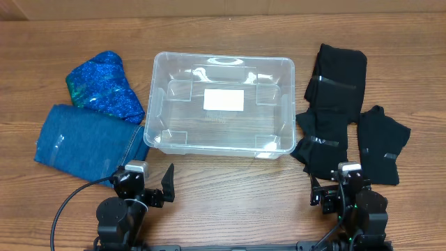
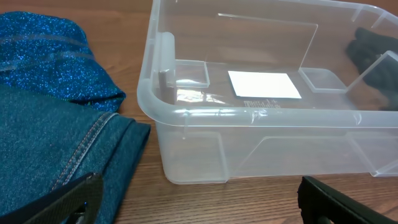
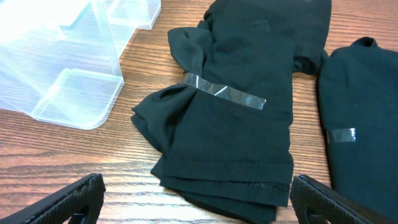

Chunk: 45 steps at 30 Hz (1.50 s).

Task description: Pack container

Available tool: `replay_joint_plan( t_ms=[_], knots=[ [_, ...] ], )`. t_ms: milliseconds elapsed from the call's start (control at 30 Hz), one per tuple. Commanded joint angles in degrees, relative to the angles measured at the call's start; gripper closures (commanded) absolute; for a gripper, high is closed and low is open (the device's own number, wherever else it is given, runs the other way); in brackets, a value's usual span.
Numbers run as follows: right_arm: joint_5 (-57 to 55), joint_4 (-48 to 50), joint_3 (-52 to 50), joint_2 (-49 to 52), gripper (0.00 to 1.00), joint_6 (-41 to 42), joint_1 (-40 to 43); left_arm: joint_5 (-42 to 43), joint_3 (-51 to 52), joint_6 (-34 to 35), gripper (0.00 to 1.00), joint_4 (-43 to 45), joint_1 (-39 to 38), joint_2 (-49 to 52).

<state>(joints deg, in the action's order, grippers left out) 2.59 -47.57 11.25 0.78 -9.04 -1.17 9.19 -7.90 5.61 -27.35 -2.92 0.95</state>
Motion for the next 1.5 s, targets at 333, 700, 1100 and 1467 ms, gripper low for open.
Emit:
replay_joint_plan(
  t_ms=[333, 700, 1100, 1467],
  knots=[
    [0.11, 0.33, -0.04, -0.59, 0.00, 0.02, 0.17, 1.88, 0.24, -0.13, 0.00, 4.61, 0.11, -0.70],
    [0.11, 0.33, -0.04, -0.59, 0.00, 0.02, 0.17, -1.88, -18.34, 12.20, 0.00, -5.03, 0.11, 7.72],
    [0.11, 0.33, -0.04, -0.59, 0.00, 0.00, 0.17, -10.67, -67.49, -1.84, 0.00, -26.67, 16.24, 62.75],
    [0.11, 0.33, -0.04, -0.59, 0.00, 0.02, 0.17, 15.43, -75.54, -13.14, 0.00, -27.87, 55.93, 98.90]
  ],
)
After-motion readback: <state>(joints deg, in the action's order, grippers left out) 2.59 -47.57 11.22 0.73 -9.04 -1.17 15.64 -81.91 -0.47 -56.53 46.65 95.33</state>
